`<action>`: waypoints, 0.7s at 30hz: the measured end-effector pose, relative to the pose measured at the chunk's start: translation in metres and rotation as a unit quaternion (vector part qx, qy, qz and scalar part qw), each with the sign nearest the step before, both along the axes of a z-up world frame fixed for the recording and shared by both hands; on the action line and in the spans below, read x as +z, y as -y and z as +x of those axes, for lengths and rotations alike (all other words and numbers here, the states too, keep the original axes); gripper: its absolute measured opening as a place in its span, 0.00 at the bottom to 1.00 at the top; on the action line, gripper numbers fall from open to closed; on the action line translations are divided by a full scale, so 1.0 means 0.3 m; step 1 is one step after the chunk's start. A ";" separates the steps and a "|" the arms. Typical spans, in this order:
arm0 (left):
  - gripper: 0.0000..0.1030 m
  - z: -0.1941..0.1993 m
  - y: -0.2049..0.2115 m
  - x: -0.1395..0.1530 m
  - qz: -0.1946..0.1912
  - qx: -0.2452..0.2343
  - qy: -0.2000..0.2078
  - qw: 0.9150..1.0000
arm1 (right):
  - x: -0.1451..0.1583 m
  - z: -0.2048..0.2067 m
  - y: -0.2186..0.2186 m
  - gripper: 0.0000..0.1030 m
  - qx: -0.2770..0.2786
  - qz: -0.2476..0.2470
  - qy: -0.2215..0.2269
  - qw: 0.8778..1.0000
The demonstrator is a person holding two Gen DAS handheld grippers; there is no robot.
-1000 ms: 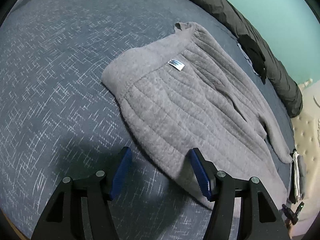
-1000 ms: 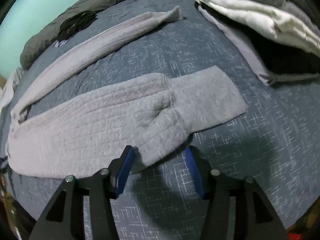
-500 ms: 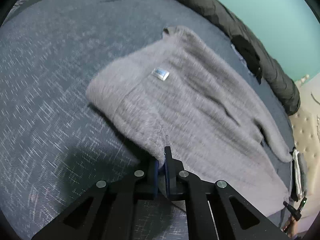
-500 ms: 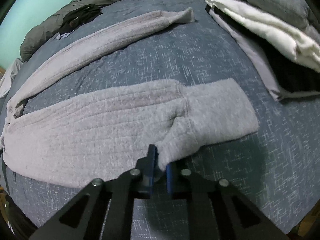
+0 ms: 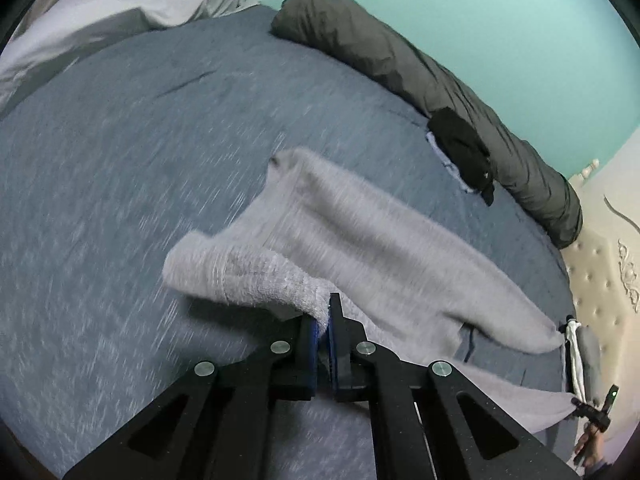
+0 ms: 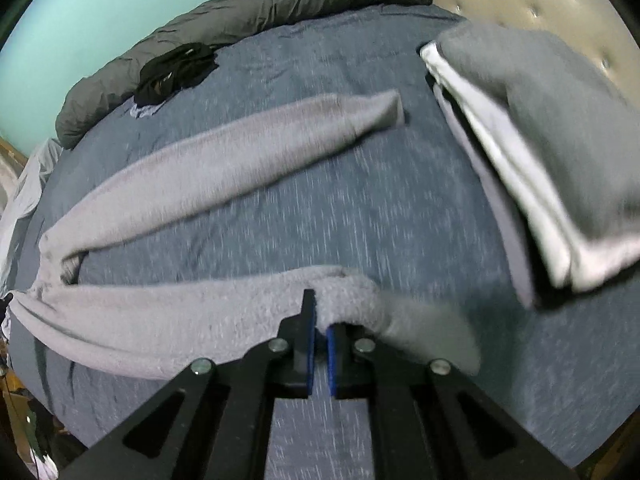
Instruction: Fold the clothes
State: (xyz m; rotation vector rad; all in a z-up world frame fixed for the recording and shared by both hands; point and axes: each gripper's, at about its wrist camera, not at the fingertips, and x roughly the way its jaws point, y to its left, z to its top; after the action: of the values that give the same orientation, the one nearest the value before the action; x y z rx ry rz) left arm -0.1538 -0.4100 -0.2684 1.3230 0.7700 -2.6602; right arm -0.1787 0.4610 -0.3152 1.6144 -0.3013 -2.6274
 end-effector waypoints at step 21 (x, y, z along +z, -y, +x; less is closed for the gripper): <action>0.03 -0.744 -0.033 -0.033 -0.027 0.013 0.031 0.999 | -0.048 -0.842 0.025 0.04 -0.041 0.057 0.094 0.993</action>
State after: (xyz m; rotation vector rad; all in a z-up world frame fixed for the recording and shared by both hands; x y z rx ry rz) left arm -0.3769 -0.4001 -0.2782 1.3658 0.6990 -2.5885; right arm -0.4312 0.4534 -0.3296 1.9309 -0.2321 -2.5981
